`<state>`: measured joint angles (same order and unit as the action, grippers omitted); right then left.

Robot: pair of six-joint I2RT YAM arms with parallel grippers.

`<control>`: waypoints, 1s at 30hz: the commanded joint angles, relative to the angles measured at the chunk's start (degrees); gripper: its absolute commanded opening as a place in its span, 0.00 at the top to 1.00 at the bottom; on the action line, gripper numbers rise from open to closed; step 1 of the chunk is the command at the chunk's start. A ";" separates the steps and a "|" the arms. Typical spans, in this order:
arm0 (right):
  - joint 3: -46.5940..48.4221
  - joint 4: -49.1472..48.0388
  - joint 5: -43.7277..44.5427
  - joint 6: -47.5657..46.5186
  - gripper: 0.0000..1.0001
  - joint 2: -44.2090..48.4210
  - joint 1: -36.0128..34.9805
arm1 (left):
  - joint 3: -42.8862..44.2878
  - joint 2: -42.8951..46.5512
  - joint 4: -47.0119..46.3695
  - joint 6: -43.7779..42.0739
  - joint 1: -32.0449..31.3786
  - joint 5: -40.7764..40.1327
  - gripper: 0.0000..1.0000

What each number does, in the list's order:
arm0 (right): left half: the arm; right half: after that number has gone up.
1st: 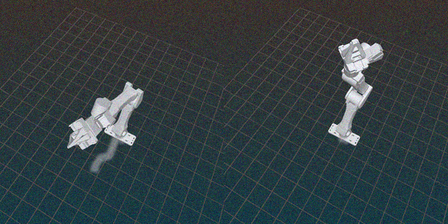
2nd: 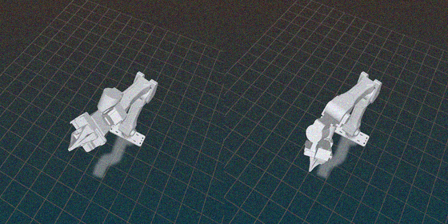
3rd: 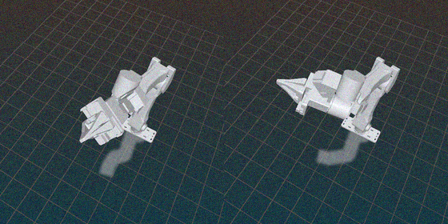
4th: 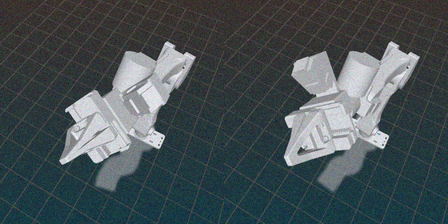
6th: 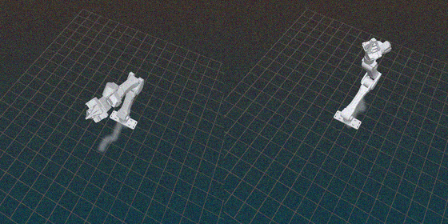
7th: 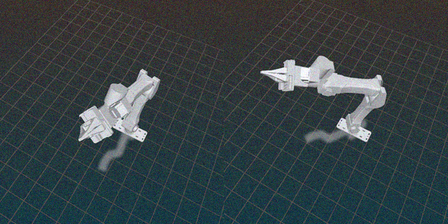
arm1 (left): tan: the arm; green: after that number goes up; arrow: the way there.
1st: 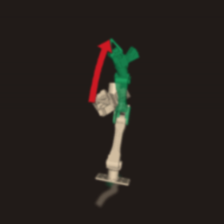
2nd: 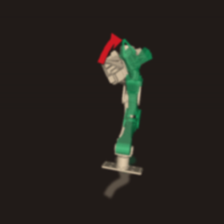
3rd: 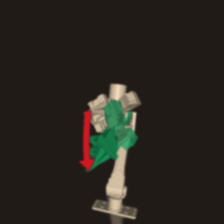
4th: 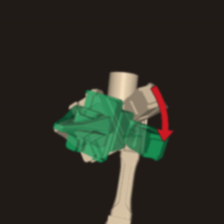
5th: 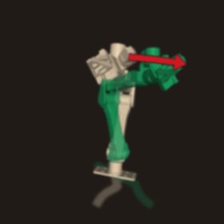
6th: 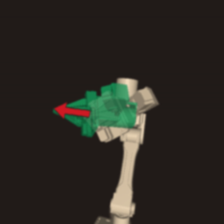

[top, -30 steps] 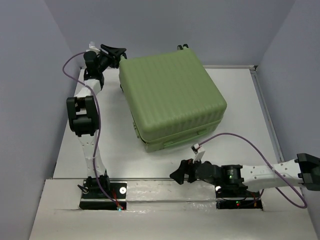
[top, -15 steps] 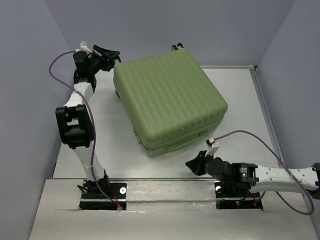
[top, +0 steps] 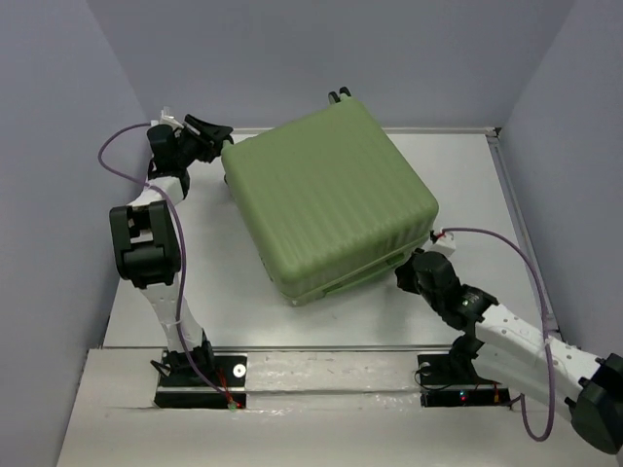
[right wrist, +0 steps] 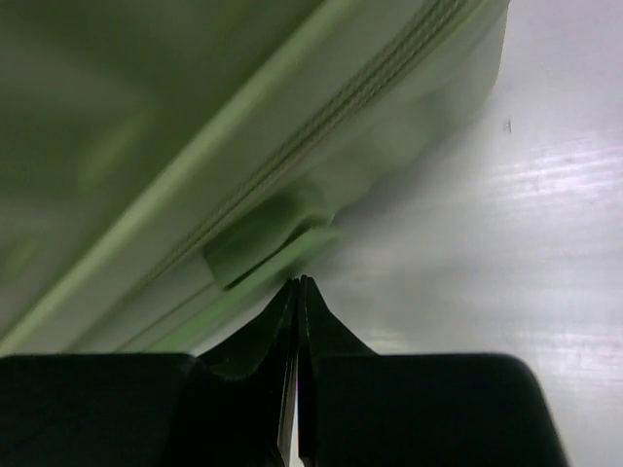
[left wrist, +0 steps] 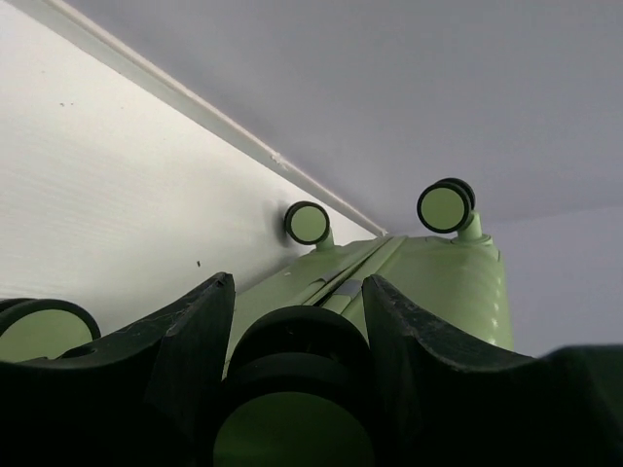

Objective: Pack the luggage

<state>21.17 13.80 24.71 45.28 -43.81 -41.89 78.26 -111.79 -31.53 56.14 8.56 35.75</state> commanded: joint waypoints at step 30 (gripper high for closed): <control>20.34 -9.50 -47.11 -26.82 0.57 -8.72 26.87 | -43.73 62.99 13.86 -8.85 6.12 -9.64 0.94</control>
<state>46.00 2.00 -13.39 19.00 -64.99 -12.60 32.64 -56.31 -17.98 50.70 16.19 18.94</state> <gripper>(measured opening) 0.482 0.634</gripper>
